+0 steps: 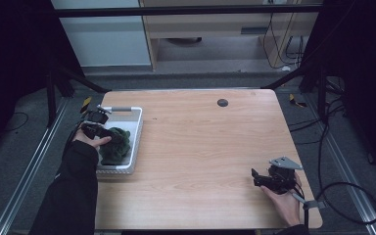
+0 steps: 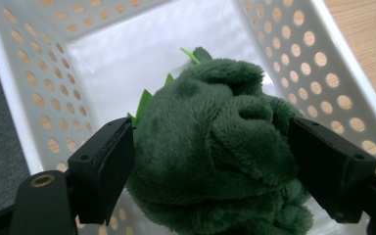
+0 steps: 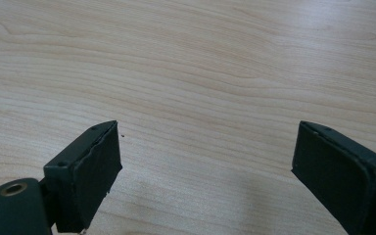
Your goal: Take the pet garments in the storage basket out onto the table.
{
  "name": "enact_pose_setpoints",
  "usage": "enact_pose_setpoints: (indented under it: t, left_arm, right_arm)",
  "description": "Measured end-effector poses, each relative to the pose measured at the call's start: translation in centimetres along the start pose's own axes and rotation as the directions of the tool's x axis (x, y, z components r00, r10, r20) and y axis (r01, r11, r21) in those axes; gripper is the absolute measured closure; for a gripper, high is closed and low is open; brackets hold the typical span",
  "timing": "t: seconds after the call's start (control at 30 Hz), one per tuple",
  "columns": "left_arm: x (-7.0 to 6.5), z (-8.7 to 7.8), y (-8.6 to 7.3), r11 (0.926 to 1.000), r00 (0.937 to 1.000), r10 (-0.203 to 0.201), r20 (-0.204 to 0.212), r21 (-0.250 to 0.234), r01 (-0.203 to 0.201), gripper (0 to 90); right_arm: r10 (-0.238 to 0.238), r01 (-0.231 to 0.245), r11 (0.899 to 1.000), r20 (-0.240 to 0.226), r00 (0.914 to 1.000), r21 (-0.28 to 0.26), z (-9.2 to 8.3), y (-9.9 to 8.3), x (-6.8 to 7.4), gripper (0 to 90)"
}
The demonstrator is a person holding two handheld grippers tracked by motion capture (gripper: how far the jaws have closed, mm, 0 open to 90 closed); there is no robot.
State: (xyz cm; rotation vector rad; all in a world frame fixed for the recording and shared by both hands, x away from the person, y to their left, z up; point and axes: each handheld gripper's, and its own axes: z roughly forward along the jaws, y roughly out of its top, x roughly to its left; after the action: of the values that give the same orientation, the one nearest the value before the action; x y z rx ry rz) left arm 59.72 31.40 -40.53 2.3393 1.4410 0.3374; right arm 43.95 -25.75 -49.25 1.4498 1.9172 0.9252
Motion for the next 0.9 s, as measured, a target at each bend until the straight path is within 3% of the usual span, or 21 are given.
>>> enact_pose_setpoints:
  t: [0.27, 0.67, 0.9]
  left_arm:
    - [-0.08, 0.68, -0.07, 0.9997, 1.0000, -0.001, 0.003, 0.025, 0.001, 22.7]
    - [-0.56, 0.65, -0.29, 0.9993, 0.9997, 0.011, -0.021, 0.036, -0.010, 52.5]
    - [-0.48, 0.27, -0.58, 0.9993, 0.9994, 0.018, -0.031, 0.033, -0.017, 64.3]
  right_arm:
    - [0.005, -0.005, 1.000, -0.004, 1.0000, 0.005, 0.03, -0.02, 0.02, 10.5]
    - [0.000, 0.000, 1.000, -0.004, 1.0000, 0.006, 0.06, -0.01, 0.03, 10.4]
    - [-0.002, 0.002, 1.000, -0.004, 1.0000, 0.006, 0.05, 0.01, 0.06, 10.4]
